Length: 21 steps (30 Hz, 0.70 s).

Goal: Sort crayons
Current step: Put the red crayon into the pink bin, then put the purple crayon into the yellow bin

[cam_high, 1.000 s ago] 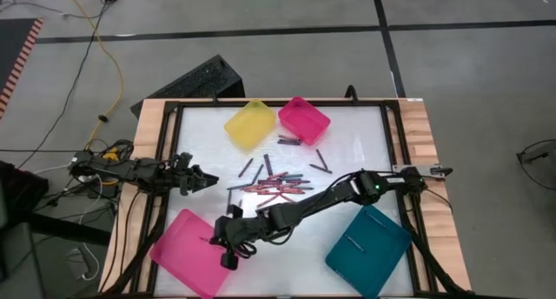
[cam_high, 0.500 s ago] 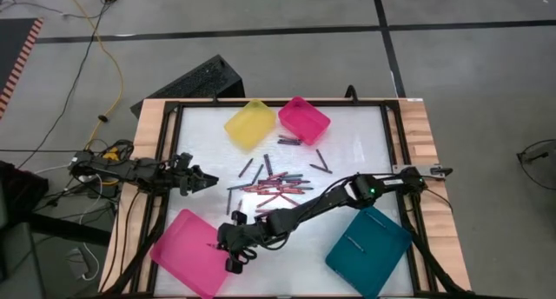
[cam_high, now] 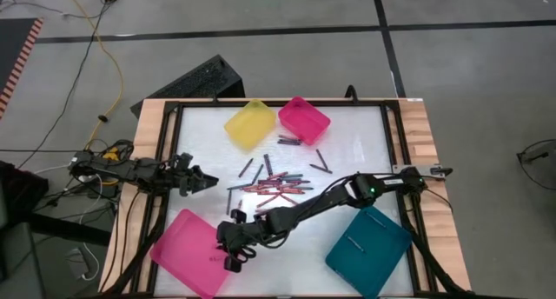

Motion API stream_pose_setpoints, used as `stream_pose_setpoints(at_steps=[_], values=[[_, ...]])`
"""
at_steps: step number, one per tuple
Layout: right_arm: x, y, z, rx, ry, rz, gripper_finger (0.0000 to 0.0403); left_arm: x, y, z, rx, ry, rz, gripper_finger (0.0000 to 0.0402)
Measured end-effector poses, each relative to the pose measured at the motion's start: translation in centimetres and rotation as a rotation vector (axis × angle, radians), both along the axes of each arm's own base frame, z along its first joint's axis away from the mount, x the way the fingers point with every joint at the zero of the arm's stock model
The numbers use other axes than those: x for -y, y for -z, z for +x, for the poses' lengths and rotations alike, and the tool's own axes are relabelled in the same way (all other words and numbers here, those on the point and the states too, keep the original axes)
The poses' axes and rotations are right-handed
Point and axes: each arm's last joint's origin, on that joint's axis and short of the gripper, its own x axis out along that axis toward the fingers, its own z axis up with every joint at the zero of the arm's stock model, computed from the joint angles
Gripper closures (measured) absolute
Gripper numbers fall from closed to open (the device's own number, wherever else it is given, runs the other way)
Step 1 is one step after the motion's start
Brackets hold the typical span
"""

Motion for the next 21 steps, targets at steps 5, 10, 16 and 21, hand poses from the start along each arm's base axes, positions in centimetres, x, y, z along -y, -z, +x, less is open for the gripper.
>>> stream_pose_setpoints(at_steps=[5, 10, 16, 21], values=[[0.2, -2.7, -0.5, -0.009, -0.024, -0.046, 0.0322, 0.2, 0.0, 0.0, -0.004, 0.076, -0.002, 0.0203], [1.4, -7.8, -3.1, -0.007, -0.029, -0.068, 0.0321, 0.4, -0.9, 0.0, -0.004, 0.125, -0.001, 0.0203], [3.3, -14.5, -7.7, -0.027, 0.006, -0.1, 0.0321, 0.4, -3.1, 0.3, -0.105, 0.129, 0.09, 0.0203], [4.8, -17.5, -12.1, -0.145, 0.091, -0.138, 0.0321, 0.5, -3.5, 0.5, -0.474, 0.1, 0.019, 0.0203]])
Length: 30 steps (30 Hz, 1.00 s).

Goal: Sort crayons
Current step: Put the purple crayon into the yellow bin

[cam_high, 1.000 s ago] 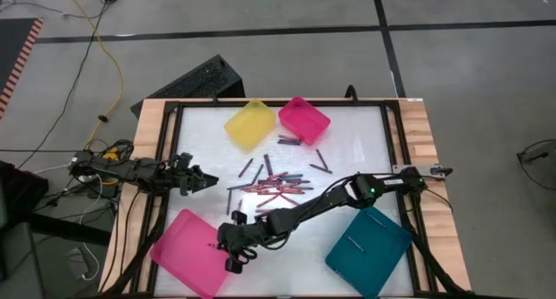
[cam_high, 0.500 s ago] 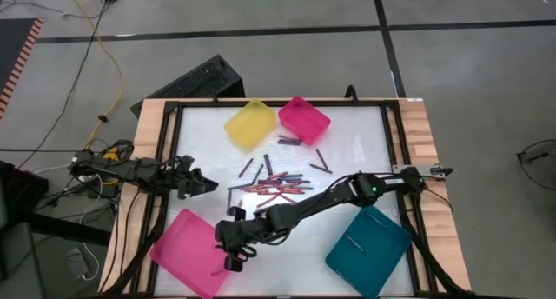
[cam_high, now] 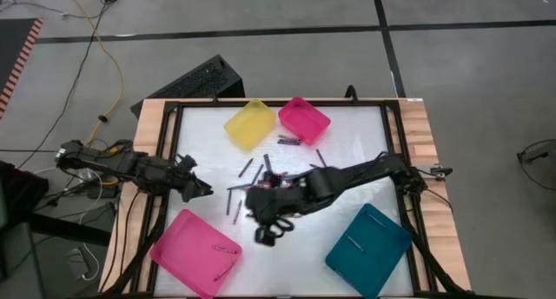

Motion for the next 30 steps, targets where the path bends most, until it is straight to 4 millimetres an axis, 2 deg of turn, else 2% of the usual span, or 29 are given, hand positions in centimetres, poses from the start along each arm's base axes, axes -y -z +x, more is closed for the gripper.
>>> stream_pose_setpoints(at_steps=[4, 7, 12, 22, 30], values=[[0.3, -0.4, -2.5, -0.115, 0.098, -0.015, 0.0321, 0.1, 0.2, 0.3, -0.26, -0.027, 0.019, 0.0203], [0.2, 0.0, -3.4, -0.185, 0.148, -0.047, 0.0321, 0.2, 0.4, 1.2, -0.355, -0.044, 0.036, 0.0203], [-0.1, 0.8, -4.0, -0.256, 0.166, -0.083, 0.0321, 0.6, 1.2, 3.4, -0.379, -0.088, 0.074, 0.0203], [0.6, 1.1, -4.1, -0.28, 0.242, -0.094, 0.0321, 1.4, 3.5, 7.1, -0.423, -0.128, 0.078, 0.0203], [0.5, 1.1, -4.1, -0.26, 0.29, -0.095, 0.0321, 2.0, 5.5, 8.8, -0.486, -0.103, 0.011, 0.0203]])
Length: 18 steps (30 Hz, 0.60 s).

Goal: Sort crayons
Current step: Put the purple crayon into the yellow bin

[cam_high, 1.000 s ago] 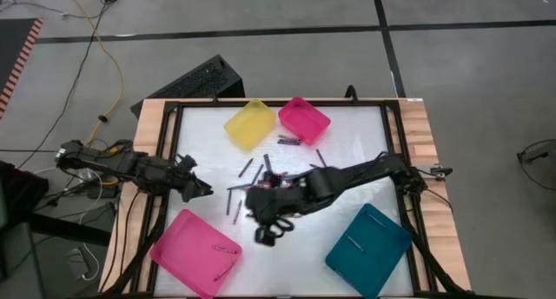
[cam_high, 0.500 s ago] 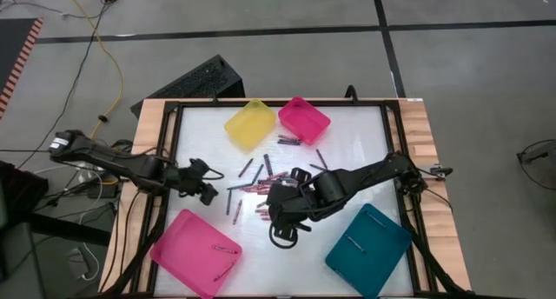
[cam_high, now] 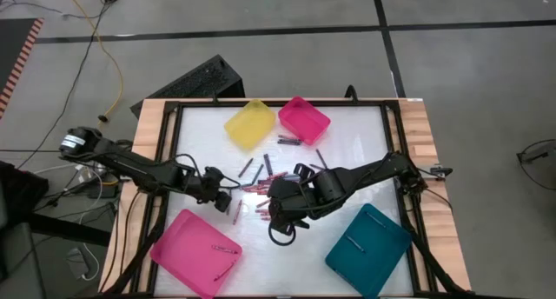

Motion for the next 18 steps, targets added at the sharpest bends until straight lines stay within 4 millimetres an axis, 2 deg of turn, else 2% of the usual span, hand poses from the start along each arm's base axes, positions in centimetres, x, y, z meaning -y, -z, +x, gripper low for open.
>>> stream_pose_setpoints(at_steps=[4, 11, 14, 18], values=[[-0.2, 0.0, -0.1, 0.002, -0.003, 0.0, 0.0321, 0.2, 0.9, 0.3, -0.052, -0.017, -0.04, 0.0203], [-0.4, 0.0, -0.1, 0.011, 0.006, 0.011, 0.0321, 0.3, 1.6, 1.2, -0.039, -0.069, -0.067, 0.0206], [-0.5, 0.0, -0.1, 0.016, 0.013, 0.02, 0.0321, 0.3, 1.9, 1.3, -0.044, -0.09, -0.065, 0.0227], [-0.5, 0.0, -0.1, 0.019, 0.02, 0.027, 0.0321, 0.3, 2.4, 1.4, -0.062, -0.097, -0.038, 0.028]])
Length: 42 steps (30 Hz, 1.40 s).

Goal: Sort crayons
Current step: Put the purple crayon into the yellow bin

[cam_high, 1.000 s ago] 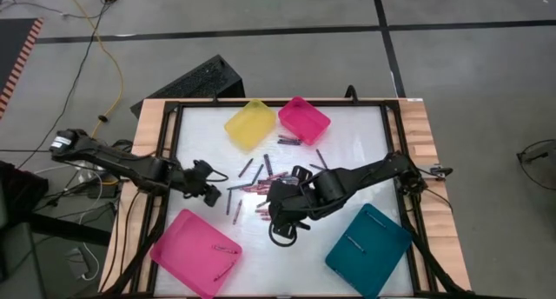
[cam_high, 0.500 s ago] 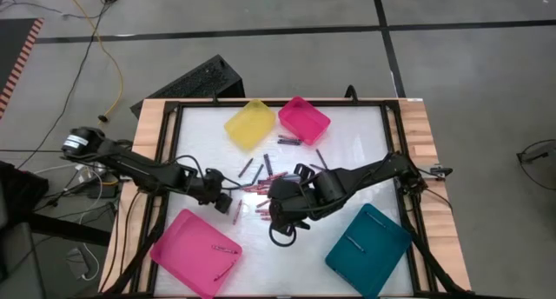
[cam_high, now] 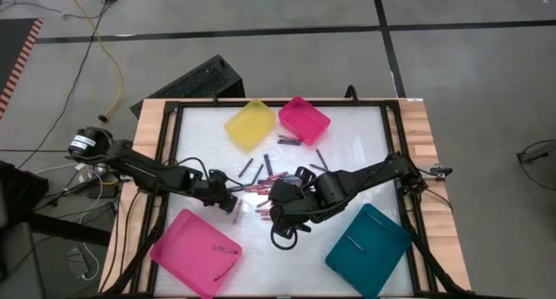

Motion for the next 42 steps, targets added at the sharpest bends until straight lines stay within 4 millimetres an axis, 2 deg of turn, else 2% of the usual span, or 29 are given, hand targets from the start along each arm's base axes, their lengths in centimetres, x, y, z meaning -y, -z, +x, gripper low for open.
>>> stream_pose_setpoints(at_steps=[6, 10, 18, 27, 38, 42], values=[[-0.2, 0.0, -0.1, 0.001, -0.003, 0.001, 0.0321, 0.0, 0.9, 0.1, -0.038, 0.022, 0.048, 0.0361], [-0.2, 0.0, -0.1, 0.003, 0.004, 0.005, 0.0321, 0.0, 1.1, 0.2, -0.044, 0.023, 0.052, 0.0393], [-0.5, 0.0, -0.2, 0.004, -0.004, 0.005, 0.0321, 0.1, 0.1, 0.5, 0.047, 0.036, 0.019, 0.0398], [-1.3, -0.1, -0.4, 0.022, -0.02, 0.006, 0.0321, -0.7, -3.8, 0.2, 0.29, 0.068, 0.029, 0.04], [-2.1, -1.6, 0.8, 0.316, 0.115, -0.151, 0.0321, -2.4, -9.3, -1.8, 0.613, -0.004, 0.233, 0.0401], [-2.2, -1.9, 1.0, 0.354, 0.12, -0.129, 0.0321, -2.9, -9.4, -2.6, 0.577, 0.104, 0.329, 0.0401]])
